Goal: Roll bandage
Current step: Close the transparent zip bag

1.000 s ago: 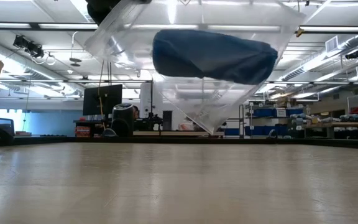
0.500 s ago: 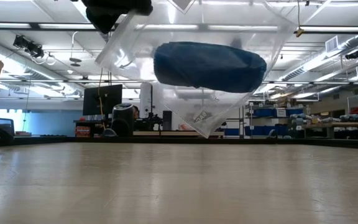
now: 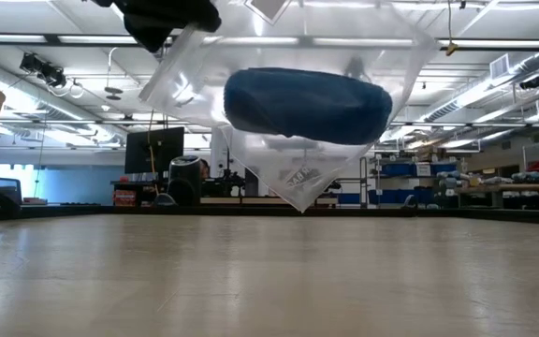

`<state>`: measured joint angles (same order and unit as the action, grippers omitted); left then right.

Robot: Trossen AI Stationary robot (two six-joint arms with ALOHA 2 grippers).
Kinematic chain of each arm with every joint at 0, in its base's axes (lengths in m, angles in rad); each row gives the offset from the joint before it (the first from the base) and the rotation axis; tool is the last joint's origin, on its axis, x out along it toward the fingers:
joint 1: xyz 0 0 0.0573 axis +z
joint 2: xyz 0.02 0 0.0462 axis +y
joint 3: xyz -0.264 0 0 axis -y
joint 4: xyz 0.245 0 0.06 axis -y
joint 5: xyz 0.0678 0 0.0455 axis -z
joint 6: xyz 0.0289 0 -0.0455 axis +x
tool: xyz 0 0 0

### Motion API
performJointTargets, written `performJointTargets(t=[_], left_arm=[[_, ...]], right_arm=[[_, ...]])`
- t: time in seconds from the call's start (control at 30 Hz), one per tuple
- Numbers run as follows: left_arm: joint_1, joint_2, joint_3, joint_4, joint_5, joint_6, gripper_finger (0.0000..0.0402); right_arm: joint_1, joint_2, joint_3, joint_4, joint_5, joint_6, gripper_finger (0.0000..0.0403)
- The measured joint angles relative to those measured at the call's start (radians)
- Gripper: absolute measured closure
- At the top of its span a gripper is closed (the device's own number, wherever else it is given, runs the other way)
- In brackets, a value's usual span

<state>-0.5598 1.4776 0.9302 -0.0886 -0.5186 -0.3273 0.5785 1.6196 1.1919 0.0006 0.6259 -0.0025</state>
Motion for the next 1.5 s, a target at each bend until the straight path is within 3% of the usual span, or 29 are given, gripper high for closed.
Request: performJointTargets(t=[0.37,0.5,0.57,0.83,1.03,1.27,1.5], left_arm=[[-0.018,0.000,-0.002,-0.049,0.027,-0.018,0.0379],[-0.023,0.014,-0.018,-0.173,0.081,-0.043,0.0379],[-0.021,0.010,-0.010,-0.208,0.060,-0.074,0.0379],[-0.032,0.033,-0.006,-0.152,0.033,-0.069,0.0379],[-0.031,0.035,0.025,-0.140,0.014,-0.046,0.0379],[-0.023,0.035,0.078,-0.143,0.007,-0.014,0.0379],[0.008,0.035,0.107,-0.146,0.006,0.004,0.0379]], right_arm=[[0.000,0.000,0.000,-0.002,-0.002,0.000,0.0403],[0.009,-0.013,0.006,0.020,0.007,-0.001,0.0403],[0.012,-0.017,0.004,0.002,0.006,-0.002,0.0403],[0.022,-0.039,0.003,-0.028,-0.007,0.064,0.0399],[0.012,-0.037,0.003,-0.077,-0.038,0.206,0.0341],[-0.003,-0.037,0.003,-0.074,-0.102,0.216,0.0262],[-0.031,-0.011,0.000,-0.067,-0.160,0.221,0.0248]])
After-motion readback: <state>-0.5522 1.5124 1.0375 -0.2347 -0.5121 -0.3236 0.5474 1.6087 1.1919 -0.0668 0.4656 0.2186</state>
